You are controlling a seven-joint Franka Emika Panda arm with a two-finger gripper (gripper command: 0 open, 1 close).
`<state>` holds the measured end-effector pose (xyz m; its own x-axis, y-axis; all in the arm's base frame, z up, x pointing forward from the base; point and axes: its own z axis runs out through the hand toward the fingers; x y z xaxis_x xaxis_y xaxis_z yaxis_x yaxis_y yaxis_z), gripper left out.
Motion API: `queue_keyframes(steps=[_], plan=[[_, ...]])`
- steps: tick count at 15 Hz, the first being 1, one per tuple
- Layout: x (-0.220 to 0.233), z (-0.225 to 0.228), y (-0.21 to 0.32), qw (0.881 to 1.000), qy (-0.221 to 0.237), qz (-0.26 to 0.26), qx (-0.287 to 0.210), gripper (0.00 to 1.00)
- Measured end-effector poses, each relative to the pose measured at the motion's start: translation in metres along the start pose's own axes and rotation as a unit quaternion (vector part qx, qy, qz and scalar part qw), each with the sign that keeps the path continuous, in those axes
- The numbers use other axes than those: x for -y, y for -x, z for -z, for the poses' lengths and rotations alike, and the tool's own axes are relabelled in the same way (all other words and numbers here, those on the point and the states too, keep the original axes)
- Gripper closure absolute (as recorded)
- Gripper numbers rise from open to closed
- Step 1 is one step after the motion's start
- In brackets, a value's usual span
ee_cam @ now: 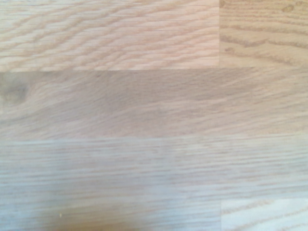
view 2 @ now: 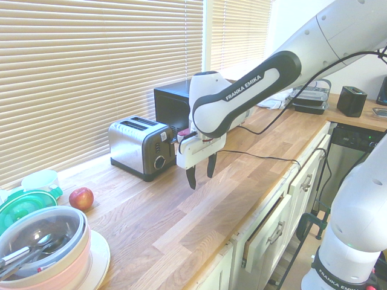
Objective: Press the toaster
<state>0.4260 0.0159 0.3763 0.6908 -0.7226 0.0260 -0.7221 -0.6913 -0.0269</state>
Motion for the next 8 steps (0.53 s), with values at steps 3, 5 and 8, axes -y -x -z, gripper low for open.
queue_keyframes(steps=[3, 5, 8], plan=[[0.0000, 0.0010, 0.0000, 1.000, -0.001, -0.003, -0.001, 0.00], [0.0000, 0.0017, 0.0000, 1.000, -0.002, -0.003, -0.002, 0.00], [-0.0001, 0.0018, -0.0003, 1.000, -0.002, -0.004, -0.002, 0.00]])
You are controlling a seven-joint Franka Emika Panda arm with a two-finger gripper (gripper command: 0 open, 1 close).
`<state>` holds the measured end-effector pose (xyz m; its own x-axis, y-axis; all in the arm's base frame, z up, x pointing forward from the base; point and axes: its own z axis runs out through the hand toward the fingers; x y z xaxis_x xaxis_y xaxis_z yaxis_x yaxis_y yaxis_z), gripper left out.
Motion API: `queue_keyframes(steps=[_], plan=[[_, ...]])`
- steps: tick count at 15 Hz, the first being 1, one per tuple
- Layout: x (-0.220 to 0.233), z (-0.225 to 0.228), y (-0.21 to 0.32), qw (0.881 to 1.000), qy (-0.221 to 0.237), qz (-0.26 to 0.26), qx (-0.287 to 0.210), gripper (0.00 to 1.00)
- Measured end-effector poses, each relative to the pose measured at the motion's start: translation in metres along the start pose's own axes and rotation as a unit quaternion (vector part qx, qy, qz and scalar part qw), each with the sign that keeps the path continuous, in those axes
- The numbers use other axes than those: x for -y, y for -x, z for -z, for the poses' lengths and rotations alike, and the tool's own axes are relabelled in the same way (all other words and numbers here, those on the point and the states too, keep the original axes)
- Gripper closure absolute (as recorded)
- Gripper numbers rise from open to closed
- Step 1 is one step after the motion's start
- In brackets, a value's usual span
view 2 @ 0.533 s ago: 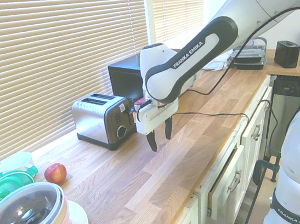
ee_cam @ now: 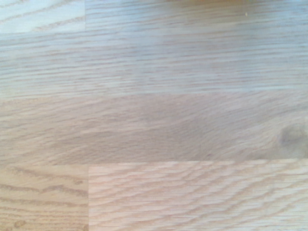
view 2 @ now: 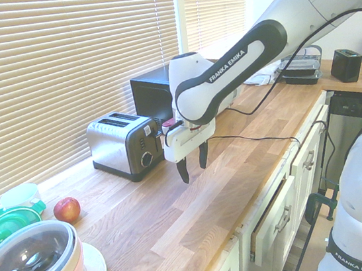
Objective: Press the toaster
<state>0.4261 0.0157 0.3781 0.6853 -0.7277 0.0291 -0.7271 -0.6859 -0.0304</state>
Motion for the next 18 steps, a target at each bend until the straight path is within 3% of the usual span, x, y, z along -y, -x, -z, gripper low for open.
queue_keyframes(steps=[9, 12, 15, 18], plan=[[-0.002, 0.002, -0.004, 1.000, -0.001, -0.004, -0.001, 0.00], [-0.002, 0.034, -0.035, 0.999, -0.012, -0.025, -0.018, 0.00], [0.021, 0.076, -0.064, 0.999, -0.013, -0.024, -0.035, 0.00], [0.064, 0.077, -0.080, 0.999, -0.009, -0.018, -0.038, 0.00]])
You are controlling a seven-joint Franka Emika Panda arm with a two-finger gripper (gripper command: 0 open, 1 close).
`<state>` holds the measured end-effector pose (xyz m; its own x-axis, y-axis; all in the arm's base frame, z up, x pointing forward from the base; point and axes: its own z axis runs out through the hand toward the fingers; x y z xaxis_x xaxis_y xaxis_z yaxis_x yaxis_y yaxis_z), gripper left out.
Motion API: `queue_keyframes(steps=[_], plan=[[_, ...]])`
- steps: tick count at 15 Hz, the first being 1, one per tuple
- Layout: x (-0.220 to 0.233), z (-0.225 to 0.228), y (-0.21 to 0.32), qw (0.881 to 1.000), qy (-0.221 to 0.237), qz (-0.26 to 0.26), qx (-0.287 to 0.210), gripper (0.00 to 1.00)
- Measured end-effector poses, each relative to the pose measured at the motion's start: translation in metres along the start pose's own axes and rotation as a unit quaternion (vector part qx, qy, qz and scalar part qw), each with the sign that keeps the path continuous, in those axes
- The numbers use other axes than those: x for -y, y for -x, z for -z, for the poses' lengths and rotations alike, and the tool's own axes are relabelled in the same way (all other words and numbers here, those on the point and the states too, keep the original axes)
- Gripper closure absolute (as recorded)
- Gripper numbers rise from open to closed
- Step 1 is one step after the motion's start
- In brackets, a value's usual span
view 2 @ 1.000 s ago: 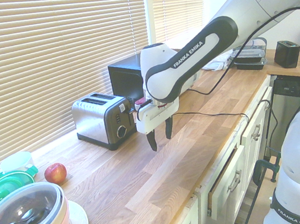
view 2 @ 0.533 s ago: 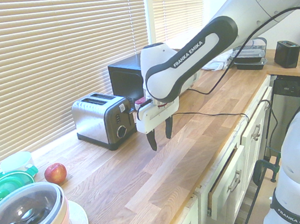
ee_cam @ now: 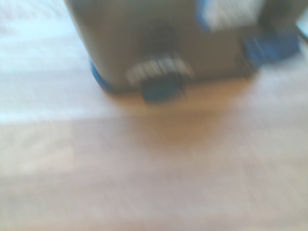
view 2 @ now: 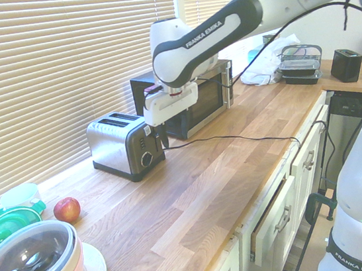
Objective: Press the toaster
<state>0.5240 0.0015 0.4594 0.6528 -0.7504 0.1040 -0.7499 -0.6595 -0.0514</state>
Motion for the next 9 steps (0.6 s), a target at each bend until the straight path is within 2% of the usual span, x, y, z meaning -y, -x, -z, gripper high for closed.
queue_keyframes(steps=[4, 9], plan=[[0.037, -0.019, -0.039, 1.000, 0.007, -0.006, 0.014, 0.00], [0.032, 0.001, -0.077, 1.000, 0.003, -0.030, 0.005, 0.00]])
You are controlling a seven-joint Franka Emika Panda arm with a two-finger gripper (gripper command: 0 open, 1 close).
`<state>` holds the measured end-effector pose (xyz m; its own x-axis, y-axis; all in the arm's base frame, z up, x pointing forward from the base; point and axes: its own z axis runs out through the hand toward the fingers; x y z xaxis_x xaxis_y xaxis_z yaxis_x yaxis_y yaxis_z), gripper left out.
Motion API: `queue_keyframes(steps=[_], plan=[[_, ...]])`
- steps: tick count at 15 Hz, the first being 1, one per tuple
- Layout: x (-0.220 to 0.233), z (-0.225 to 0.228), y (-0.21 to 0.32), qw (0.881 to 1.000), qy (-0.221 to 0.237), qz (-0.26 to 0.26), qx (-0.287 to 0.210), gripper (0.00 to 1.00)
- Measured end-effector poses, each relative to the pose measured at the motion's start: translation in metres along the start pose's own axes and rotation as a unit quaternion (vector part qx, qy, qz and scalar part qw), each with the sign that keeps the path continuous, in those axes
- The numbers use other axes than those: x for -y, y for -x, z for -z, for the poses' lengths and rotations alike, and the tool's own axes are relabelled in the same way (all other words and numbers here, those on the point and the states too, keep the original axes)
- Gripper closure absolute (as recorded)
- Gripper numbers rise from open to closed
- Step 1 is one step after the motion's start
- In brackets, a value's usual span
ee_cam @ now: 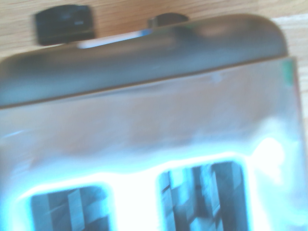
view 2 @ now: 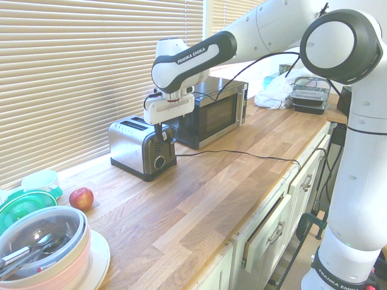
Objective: Press the toaster
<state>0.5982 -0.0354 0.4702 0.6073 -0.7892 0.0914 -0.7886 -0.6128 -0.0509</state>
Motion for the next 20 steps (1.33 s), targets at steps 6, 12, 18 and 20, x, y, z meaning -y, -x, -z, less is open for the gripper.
queue_keyframes(steps=[6, 12, 18, 20], plan=[[0.003, 0.020, -0.003, 1.000, -0.004, 0.001, -0.007, 0.00], [0.011, 0.021, -0.013, 1.000, 0.004, 0.000, -0.004, 1.00], [0.015, 0.023, -0.012, 1.000, 0.003, 0.002, -0.006, 1.00], [0.016, 0.023, -0.012, 1.000, 0.002, 0.002, -0.006, 1.00]])
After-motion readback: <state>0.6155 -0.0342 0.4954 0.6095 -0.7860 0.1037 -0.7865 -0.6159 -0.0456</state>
